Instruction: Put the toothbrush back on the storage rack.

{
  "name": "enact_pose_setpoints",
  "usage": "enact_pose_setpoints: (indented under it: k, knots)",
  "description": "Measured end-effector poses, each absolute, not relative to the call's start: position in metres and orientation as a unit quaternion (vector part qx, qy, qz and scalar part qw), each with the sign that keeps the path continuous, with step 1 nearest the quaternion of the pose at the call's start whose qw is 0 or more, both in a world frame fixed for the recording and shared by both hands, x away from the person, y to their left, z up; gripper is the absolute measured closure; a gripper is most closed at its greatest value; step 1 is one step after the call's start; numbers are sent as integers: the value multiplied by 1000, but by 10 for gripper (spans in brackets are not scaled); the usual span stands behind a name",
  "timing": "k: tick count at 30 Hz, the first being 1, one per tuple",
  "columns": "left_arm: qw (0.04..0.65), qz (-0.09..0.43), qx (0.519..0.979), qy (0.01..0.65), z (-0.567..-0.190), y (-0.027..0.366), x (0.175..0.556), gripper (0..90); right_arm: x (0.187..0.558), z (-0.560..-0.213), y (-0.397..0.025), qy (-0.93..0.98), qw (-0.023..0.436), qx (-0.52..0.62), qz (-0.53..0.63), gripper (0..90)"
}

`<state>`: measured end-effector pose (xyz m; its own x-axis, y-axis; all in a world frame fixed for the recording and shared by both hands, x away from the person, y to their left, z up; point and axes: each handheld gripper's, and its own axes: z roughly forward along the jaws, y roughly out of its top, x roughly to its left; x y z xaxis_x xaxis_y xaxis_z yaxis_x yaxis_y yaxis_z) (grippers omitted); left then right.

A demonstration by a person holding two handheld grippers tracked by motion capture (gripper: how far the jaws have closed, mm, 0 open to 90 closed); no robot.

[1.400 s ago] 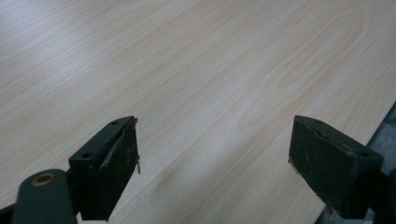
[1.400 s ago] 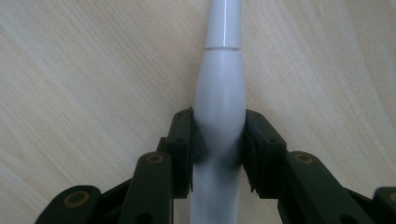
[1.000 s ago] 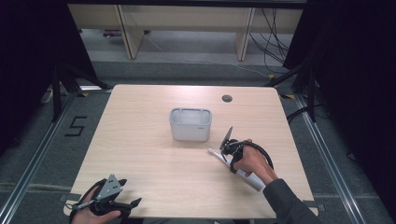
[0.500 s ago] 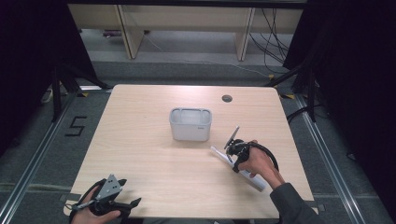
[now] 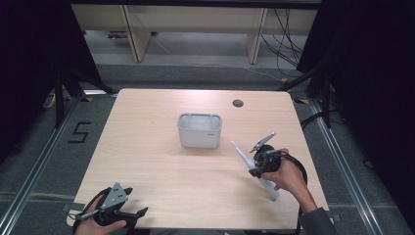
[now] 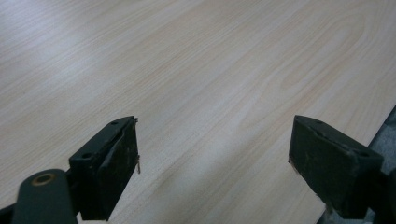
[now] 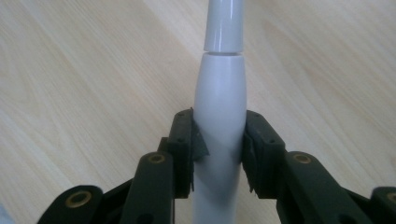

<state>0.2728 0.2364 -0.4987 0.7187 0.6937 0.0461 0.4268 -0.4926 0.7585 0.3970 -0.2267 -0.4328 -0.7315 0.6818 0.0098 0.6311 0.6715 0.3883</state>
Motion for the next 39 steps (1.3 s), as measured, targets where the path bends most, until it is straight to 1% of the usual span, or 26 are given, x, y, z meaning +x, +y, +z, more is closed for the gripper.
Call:
enact_pose_setpoints:
  k: [3, 5, 6, 9, 11, 12, 15, 17, 19, 20, 21, 22, 23, 24, 25, 26, 28, 29, 30, 31, 32, 33, 35, 36, 38, 39]
  knots:
    - [377, 176, 846, 334, -500, 236, 273, 154, 389, -428, -237, 896, 76, 372, 229, 672]
    - [376, 190, 846, 328, -500, 236, 274, 154, 383, -423, -243, 886, 85, 388, 240, 672]
    - [380, 176, 843, 337, -500, 235, 272, 155, 383, -423, -245, 887, 89, 376, 252, 672]
    - [371, 187, 848, 328, -499, 236, 275, 154, 378, -415, -251, 875, 104, 373, 289, 672]
    - [374, 182, 847, 331, -500, 236, 274, 155, 377, -411, -252, 870, 104, 371, 308, 672]
    - [379, 175, 844, 337, -500, 236, 272, 154, 377, -410, -252, 864, 118, 372, 317, 672]
    - [381, 175, 843, 337, -500, 236, 273, 154, 380, -407, -253, 859, 131, 347, 352, 672]
    - [385, 169, 842, 339, -500, 235, 272, 154, 381, -406, -251, 848, 129, 353, 373, 672]
    - [376, 180, 848, 328, -499, 237, 273, 154, 382, -406, -250, 840, 131, 357, 386, 672]
    - [382, 169, 842, 340, -499, 235, 272, 154, 384, -405, -250, 837, 133, 358, 391, 672]
    - [376, 175, 843, 342, -499, 236, 272, 154, 387, -406, -249, 836, 137, 353, 397, 672]
    - [378, 181, 846, 331, -499, 237, 273, 154, 390, -406, -250, 830, 153, 347, 410, 672]
    - [378, 178, 845, 333, -499, 236, 273, 154, 389, -405, -249, 825, 141, 358, 414, 672]
    - [376, 178, 847, 332, -499, 237, 273, 154, 393, -406, -249, 824, 150, 346, 423, 672]
    - [386, 171, 842, 337, -500, 236, 272, 154, 393, -406, -247, 817, 143, 359, 429, 671]
    - [376, 181, 848, 327, -499, 238, 274, 154, 396, -406, -247, 816, 149, 354, 432, 672]
    - [379, 180, 844, 334, -499, 237, 273, 154, 398, -406, -245, 809, 149, 360, 441, 672]
    - [380, 175, 844, 335, -499, 236, 272, 154, 401, -405, -246, 813, 160, 350, 437, 671]
    - [377, 177, 845, 335, -499, 237, 272, 155, 400, -405, -244, 807, 152, 360, 443, 671]
    - [378, 177, 844, 338, -499, 237, 272, 155, 403, -405, -245, 810, 163, 350, 441, 672]
    - [378, 179, 844, 335, -499, 237, 273, 155, 403, -404, -243, 807, 152, 360, 442, 671]
    - [378, 180, 844, 334, -499, 237, 273, 154, 406, -405, -243, 805, 166, 351, 448, 672]
    - [378, 176, 846, 331, -499, 237, 272, 154, 407, -403, -241, 804, 151, 359, 448, 671]
    - [378, 177, 844, 337, -499, 236, 272, 154, 409, -403, -241, 805, 161, 351, 451, 671]
    - [378, 180, 845, 334, -499, 237, 273, 154, 411, -402, -239, 801, 157, 356, 455, 671]
    - [380, 178, 842, 340, -499, 236, 272, 155, 414, -402, -239, 798, 167, 352, 459, 671]
